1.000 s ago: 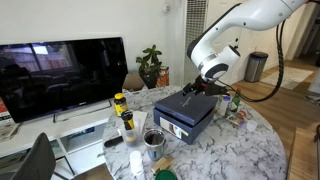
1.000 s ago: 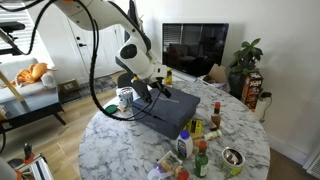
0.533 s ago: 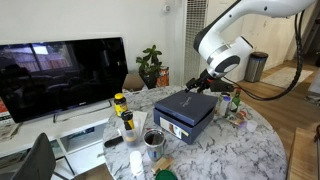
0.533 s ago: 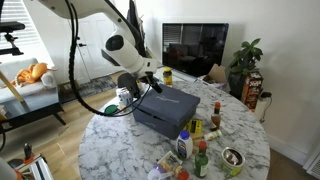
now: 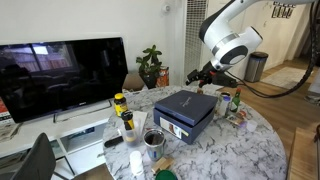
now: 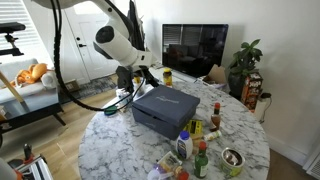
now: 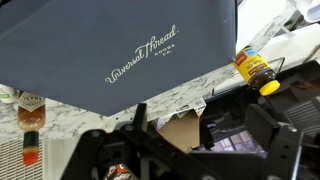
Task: Put the lid on the blue box
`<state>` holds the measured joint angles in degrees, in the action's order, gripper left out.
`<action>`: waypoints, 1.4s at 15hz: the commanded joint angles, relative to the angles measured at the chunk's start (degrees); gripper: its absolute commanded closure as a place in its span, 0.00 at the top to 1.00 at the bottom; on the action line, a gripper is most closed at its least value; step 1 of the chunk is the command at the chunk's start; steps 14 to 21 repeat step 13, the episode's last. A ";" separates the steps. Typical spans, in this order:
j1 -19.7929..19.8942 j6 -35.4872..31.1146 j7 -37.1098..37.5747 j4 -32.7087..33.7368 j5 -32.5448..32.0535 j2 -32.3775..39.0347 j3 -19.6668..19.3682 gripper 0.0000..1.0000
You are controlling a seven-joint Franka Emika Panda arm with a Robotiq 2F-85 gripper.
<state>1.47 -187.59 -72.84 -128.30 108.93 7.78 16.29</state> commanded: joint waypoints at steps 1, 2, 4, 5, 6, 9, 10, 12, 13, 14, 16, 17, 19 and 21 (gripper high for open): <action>3.05 4.99 2.84 -11.84 2.51 -10.98 0.41 1.00; 3.29 6.19 3.71 -14.17 2.70 -12.59 0.18 1.00; 3.64 8.96 6.42 -19.55 1.16 -17.13 -1.16 1.00; 3.03 4.82 3.28 -11.94 1.90 -9.77 -0.51 1.00; 3.44 6.08 3.90 -14.48 1.88 -12.00 -0.87 1.00; 3.74 7.47 4.63 -17.80 1.88 -15.55 -1.09 1.00; 3.72 7.56 4.76 -17.91 1.88 -15.80 -1.07 1.00; 3.73 7.61 4.87 -17.91 1.88 -15.84 -1.08 1.00; 3.72 7.62 4.89 -17.91 1.88 -15.84 -1.08 1.00; 3.72 7.62 4.89 -17.91 1.88 -15.84 -1.08 1.00; 3.72 7.62 4.89 -17.91 1.88 -15.84 -1.08 1.00; 3.72 7.62 4.89 -17.91 1.88 -15.84 -1.08 1.00; 3.72 7.62 4.89 -17.91 1.88 -15.84 -1.08 1.00; 3.72 7.62 4.89 -17.91 1.88 -15.84 -1.08 1.00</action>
